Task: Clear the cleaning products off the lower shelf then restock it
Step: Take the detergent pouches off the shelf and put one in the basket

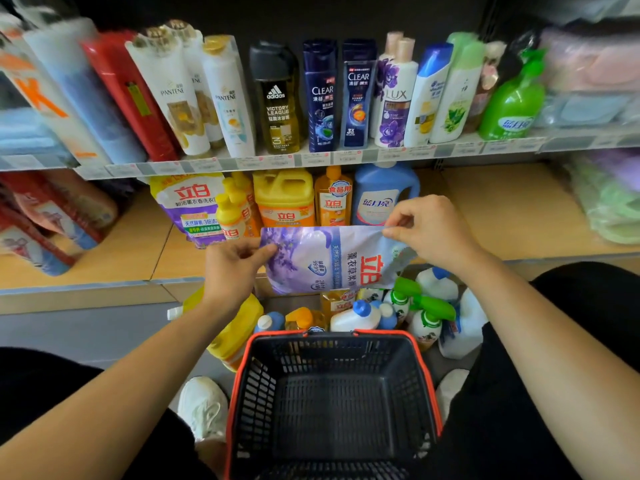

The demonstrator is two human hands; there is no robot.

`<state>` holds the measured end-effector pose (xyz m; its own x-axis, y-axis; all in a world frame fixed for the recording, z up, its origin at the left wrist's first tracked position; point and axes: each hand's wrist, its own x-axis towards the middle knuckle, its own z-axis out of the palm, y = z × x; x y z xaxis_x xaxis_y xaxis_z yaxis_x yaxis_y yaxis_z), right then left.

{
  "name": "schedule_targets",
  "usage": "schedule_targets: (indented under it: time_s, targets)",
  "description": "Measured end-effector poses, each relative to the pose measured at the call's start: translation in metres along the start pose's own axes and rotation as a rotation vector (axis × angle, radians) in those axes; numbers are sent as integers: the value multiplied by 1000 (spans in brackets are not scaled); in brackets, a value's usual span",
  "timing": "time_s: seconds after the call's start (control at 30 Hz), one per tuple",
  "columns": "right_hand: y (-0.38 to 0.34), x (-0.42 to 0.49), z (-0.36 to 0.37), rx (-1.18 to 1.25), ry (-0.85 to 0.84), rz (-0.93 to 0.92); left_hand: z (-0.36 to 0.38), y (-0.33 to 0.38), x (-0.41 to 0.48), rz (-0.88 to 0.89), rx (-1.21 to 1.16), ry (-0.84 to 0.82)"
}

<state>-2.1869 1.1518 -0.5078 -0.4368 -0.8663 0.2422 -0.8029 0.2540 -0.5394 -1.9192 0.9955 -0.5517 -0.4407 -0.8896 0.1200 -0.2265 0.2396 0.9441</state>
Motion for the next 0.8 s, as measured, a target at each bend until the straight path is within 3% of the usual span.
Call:
schedule_targets:
  time_s: [0.2,0.37,0.6,0.8]
  targets:
    - [-2,0,18,-60,-143,46,-6,32,5,250,62,74]
    - [-40,-3,37,498,-156,-46,-1,49,-2,507,224,-33]
    - [-71,-12,62,740,-176,-109,-2,57,-9,508,161,-85]
    - [-61,-13,60,743,-119,-97,-19,63,-2,401,32,-133]
